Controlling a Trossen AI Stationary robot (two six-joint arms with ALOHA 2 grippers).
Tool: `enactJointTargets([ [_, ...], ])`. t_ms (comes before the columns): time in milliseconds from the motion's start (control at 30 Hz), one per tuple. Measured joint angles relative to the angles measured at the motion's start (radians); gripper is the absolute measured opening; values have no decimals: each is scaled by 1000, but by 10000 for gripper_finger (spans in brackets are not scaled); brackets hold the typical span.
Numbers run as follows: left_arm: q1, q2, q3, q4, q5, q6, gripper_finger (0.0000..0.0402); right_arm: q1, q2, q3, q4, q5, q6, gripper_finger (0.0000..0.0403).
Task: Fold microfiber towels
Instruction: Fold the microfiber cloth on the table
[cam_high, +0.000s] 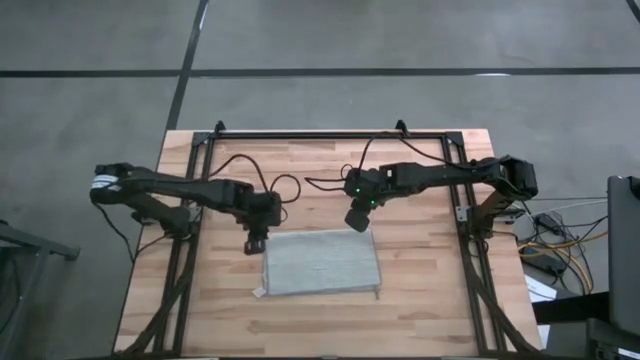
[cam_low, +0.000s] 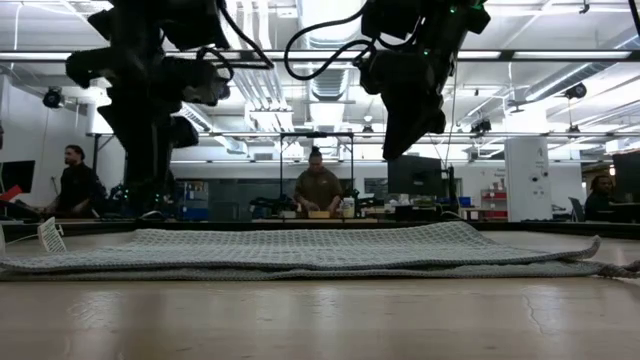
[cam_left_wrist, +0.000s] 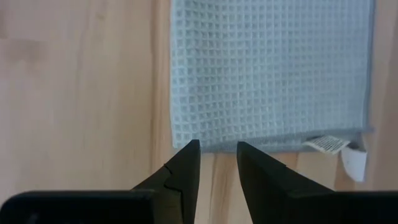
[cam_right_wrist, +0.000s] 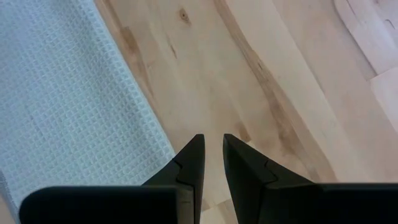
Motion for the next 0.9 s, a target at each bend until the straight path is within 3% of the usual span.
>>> enactJointTargets([
  [267, 0, 81, 0, 0, 4, 157, 110, 0, 0, 0, 0, 0, -15, 57],
  [600, 0, 180, 0, 0, 35, 124, 110, 0, 0, -4, 1, 1, -45, 57],
  [900, 10, 202, 12, -1, -79, 99, 110, 0, 1, -10, 2, 3, -49, 57],
])
